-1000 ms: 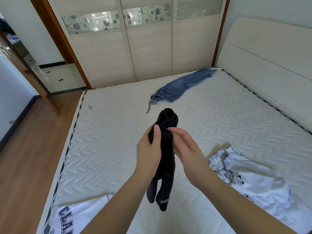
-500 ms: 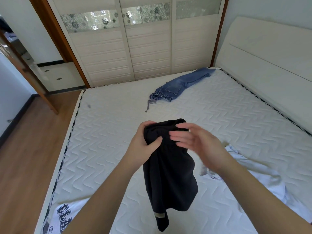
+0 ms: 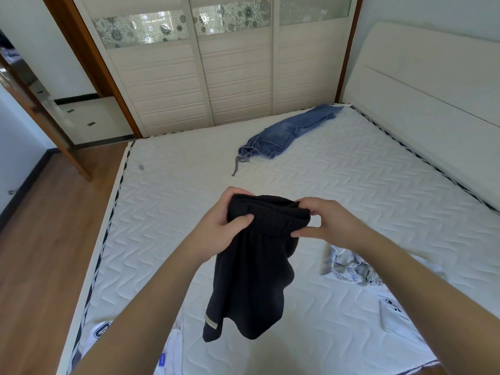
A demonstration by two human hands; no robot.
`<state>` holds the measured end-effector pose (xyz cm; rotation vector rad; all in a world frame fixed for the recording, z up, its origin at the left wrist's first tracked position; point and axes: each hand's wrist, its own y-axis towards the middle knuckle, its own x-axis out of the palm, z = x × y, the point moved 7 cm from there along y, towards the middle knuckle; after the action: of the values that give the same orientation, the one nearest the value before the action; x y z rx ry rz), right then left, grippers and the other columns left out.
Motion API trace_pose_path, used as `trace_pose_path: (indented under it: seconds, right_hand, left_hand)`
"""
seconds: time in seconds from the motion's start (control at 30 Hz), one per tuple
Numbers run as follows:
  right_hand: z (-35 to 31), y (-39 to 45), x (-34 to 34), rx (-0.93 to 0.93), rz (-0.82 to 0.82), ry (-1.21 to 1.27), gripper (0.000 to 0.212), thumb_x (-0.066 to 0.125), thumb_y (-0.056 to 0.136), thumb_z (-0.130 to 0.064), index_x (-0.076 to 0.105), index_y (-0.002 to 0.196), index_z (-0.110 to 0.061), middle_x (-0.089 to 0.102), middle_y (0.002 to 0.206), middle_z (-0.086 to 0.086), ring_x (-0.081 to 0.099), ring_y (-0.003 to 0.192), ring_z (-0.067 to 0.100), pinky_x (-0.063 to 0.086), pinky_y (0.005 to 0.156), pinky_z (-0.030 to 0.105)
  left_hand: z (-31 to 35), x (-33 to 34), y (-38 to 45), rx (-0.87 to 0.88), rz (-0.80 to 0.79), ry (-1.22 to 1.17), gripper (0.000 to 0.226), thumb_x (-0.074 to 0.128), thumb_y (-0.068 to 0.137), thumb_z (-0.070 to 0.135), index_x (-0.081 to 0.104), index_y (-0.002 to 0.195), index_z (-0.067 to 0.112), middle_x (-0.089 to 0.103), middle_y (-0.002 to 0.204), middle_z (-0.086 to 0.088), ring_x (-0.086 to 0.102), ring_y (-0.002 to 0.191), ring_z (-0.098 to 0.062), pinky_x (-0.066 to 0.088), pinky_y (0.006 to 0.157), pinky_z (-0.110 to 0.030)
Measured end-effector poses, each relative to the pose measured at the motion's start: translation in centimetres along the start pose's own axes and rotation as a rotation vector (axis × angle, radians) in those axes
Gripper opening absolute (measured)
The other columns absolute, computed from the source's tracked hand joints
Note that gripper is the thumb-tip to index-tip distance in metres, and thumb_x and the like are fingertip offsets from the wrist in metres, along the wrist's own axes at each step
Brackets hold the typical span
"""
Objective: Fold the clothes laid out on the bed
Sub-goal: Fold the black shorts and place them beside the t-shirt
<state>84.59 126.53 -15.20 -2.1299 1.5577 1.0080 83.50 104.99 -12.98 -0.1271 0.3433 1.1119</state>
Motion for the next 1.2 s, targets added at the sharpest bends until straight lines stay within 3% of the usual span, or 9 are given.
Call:
trace_pose_path:
  seconds: [0.1,0.27,0.43,0.53,0.63,0.77,0.93,1.1,1.2]
  right_hand:
    - [-0.6,-0.2,-1.2,0.024,-0.003,0.117,0.029,0.081,0.073,-0.039,0.057,0.084,-0.027,0.068,0.085,-0.009,0.065,0.084,0.012,0.052,0.083,0.029]
    - [-2.7,0.3,-1.7,0.024,0.022,0.431,0.02,0.075,0.083,-0.021,0.058,0.092,-0.028,0.067,0.09,-0.008,0.064,0.086,0.009,0.05,0.078,0.021]
    - [-6.3,1.3,-2.2,-0.02,0.127,0.345,0.038,0.069,0.09,-0.014,0.045,0.115,-0.03,0.068,0.088,-0.008,0.063,0.082,0.01,0.05,0.076,0.023]
    - [-7.7,1.8,-2.2,0.0,0.164,0.194,0.038,0.072,0.087,-0.018,0.047,0.112,-0.032,0.071,0.092,-0.015,0.065,0.087,0.004,0.049,0.08,0.02]
    - [-8.8,2.2,-2.5,0.028,0.2,0.152,0.037,0.075,0.085,-0.018,0.047,0.107,-0.03,0.072,0.093,-0.013,0.066,0.089,0.002,0.049,0.082,0.018]
    - [-9.4,2.2,-3.2,0.075,0.294,0.173,0.041,0.079,0.081,-0.016,0.045,0.1,-0.026,0.074,0.086,-0.007,0.068,0.08,0.005,0.049,0.074,0.015]
    - [-7.8,0.7,-3.8,0.168,0.406,0.415,0.042,0.082,0.077,-0.014,0.047,0.098,-0.024,0.074,0.095,0.011,0.067,0.081,0.022,0.051,0.079,0.035]
    - [-3.4,-3.0,-1.7,0.275,0.465,0.553,0.024,0.069,0.09,-0.021,0.057,0.111,-0.024,0.066,0.099,0.003,0.062,0.091,0.015,0.05,0.076,0.019]
    - [1.4,-5.9,2.6,0.466,0.416,0.567,0.024,0.051,0.1,-0.035,0.061,0.117,-0.021,0.069,0.112,-0.003,0.065,0.105,0.01,0.048,0.093,0.029]
  left_hand:
    - [0.4,-1.5,-0.4,0.058,-0.048,0.104,0.028,0.063,0.088,0.033,0.055,0.115,0.036,0.066,0.108,0.012,0.064,0.104,-0.011,0.051,0.089,-0.029]
    - [1.0,-4.5,-0.5,0.117,-0.084,0.194,0.029,0.073,0.086,0.017,0.059,0.106,0.032,0.068,0.101,0.008,0.066,0.094,-0.014,0.055,0.082,-0.027]
    - [1.5,-5.7,0.1,0.112,-0.182,0.401,0.045,0.073,0.08,0.011,0.049,0.106,0.038,0.065,0.097,0.015,0.06,0.081,-0.008,0.047,0.071,-0.019]
    - [1.2,-5.2,1.0,0.011,-0.303,0.636,0.066,0.071,0.077,0.017,0.038,0.125,0.048,0.061,0.104,0.019,0.058,0.086,-0.003,0.043,0.067,-0.014]
    - [2.5,-3.5,2.1,0.072,-0.341,0.753,0.078,0.078,0.073,0.027,0.036,0.137,0.038,0.055,0.121,0.015,0.054,0.1,-0.006,0.042,0.063,-0.008]
    - [5.0,-0.7,3.5,0.183,-0.249,0.769,0.089,0.082,0.07,0.049,0.031,0.141,0.027,0.05,0.138,0.004,0.051,0.119,-0.017,0.048,0.091,-0.035]
    - [6.8,0.7,4.8,0.283,-0.269,0.889,0.046,0.062,0.088,0.051,0.048,0.118,0.018,0.062,0.11,-0.004,0.059,0.098,-0.024,0.049,0.083,-0.044]
    - [7.6,2.0,5.3,0.356,-0.373,0.986,0.028,0.051,0.095,0.048,0.04,0.095,0.022,0.054,0.086,0.004,0.056,0.081,-0.022,0.048,0.071,-0.039]
    - [7.7,2.6,5.6,0.356,-0.401,1.017,0.025,0.05,0.096,0.047,0.038,0.094,0.024,0.052,0.083,0.004,0.054,0.077,-0.02,0.044,0.066,-0.038]
